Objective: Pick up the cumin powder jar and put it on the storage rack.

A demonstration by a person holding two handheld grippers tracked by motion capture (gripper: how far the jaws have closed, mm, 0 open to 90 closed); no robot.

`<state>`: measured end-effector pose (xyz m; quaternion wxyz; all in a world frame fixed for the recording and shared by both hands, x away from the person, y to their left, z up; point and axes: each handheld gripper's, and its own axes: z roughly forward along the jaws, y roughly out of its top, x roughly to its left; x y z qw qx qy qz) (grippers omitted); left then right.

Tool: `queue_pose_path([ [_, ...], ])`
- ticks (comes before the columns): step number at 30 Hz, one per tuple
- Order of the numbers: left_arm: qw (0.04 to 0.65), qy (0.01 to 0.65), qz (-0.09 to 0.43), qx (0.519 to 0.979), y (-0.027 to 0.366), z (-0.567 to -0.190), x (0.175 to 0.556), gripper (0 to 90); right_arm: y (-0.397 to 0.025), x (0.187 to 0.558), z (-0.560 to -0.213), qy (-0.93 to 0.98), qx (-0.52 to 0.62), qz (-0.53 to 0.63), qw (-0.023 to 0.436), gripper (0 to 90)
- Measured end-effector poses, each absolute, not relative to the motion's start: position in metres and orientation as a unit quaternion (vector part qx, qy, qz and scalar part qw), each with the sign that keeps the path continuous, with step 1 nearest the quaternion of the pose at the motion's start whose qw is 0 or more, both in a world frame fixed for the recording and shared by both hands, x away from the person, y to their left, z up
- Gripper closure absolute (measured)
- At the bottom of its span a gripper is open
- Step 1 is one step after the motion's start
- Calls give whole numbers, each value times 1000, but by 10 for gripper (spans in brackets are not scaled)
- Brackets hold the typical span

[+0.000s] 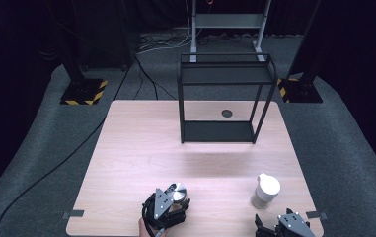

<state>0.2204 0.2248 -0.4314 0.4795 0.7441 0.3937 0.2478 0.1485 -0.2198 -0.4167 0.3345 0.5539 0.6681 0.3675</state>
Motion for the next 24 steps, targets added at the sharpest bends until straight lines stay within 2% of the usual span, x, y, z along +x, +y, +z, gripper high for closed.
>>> queue_pose_path([
  [24,482,396,253,740,234,-426,222,302,-217,149,-417,672,550,364,336,0],
])
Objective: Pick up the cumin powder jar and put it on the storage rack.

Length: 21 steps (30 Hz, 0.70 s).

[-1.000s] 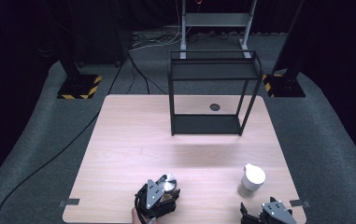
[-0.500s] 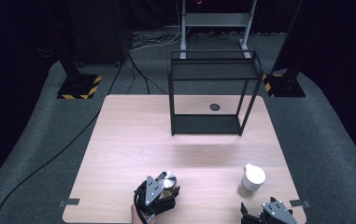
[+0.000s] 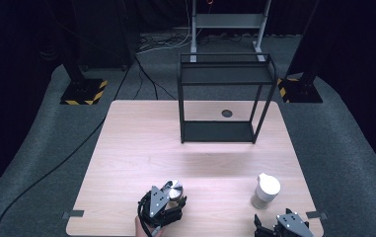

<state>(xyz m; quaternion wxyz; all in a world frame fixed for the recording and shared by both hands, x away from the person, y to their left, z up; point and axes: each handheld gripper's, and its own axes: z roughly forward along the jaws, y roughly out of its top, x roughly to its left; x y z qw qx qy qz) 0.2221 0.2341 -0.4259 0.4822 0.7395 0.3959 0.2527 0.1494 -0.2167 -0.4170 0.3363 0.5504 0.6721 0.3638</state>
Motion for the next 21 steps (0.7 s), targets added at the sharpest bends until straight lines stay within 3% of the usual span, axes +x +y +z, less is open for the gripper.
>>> queue_pose_path([
  [21,493,375,260,740,232,-416,237,302,-214,149,-415,675,547,360,339,0],
])
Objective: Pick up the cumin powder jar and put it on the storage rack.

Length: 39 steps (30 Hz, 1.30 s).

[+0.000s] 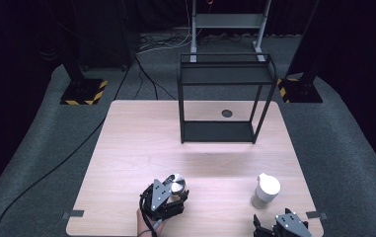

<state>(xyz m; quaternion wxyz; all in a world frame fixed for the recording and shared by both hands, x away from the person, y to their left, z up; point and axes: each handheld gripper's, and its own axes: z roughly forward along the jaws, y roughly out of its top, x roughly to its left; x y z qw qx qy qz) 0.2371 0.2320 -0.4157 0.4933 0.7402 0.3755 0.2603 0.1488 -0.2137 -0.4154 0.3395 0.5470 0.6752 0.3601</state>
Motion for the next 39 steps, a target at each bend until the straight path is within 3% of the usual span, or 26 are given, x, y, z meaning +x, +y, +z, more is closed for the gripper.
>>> queue_pose_path([
  [39,492,346,269,752,225,-394,266,303,-215,149,-415,675,549,356,341,0],
])
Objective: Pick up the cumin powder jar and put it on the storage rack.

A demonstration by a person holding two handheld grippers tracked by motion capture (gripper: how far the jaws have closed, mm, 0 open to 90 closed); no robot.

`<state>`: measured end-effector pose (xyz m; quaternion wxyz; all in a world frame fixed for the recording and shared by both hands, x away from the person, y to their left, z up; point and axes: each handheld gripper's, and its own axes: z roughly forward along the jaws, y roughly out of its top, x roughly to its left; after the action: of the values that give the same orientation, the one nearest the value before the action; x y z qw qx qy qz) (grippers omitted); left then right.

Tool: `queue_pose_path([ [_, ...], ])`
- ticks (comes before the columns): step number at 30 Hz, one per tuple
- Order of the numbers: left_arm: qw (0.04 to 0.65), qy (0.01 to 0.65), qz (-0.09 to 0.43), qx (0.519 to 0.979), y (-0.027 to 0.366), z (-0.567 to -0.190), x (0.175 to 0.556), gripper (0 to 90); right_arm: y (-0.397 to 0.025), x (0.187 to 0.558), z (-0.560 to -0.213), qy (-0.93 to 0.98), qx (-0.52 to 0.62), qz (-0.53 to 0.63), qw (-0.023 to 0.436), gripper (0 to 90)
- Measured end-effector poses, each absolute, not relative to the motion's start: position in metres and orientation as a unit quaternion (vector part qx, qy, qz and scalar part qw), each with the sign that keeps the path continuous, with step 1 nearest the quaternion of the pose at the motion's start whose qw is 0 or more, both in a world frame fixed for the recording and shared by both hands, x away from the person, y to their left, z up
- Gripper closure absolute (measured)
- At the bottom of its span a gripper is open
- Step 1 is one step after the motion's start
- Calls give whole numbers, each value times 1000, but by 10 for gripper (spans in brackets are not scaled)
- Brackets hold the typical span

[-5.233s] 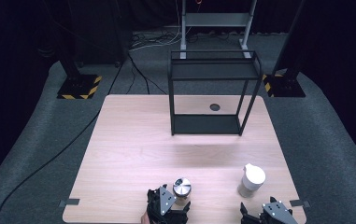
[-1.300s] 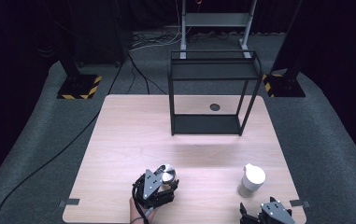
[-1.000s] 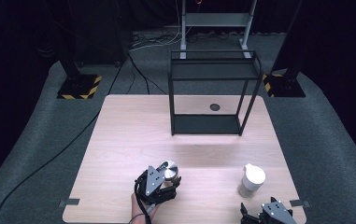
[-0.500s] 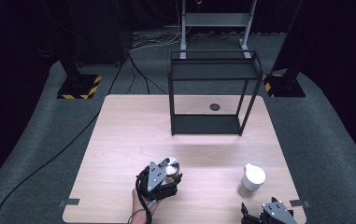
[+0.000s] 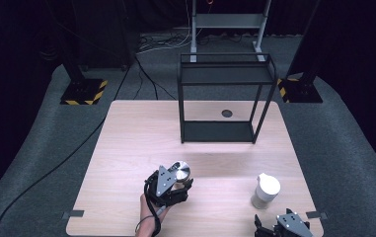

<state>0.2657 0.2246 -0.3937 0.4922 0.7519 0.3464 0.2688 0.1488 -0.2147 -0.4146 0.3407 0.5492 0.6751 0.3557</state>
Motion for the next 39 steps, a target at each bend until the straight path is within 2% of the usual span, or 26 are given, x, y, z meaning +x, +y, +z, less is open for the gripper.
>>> queue_pose_path([
  [39,495,324,271,759,223,-367,310,303,-217,149,-414,675,552,350,341,0],
])
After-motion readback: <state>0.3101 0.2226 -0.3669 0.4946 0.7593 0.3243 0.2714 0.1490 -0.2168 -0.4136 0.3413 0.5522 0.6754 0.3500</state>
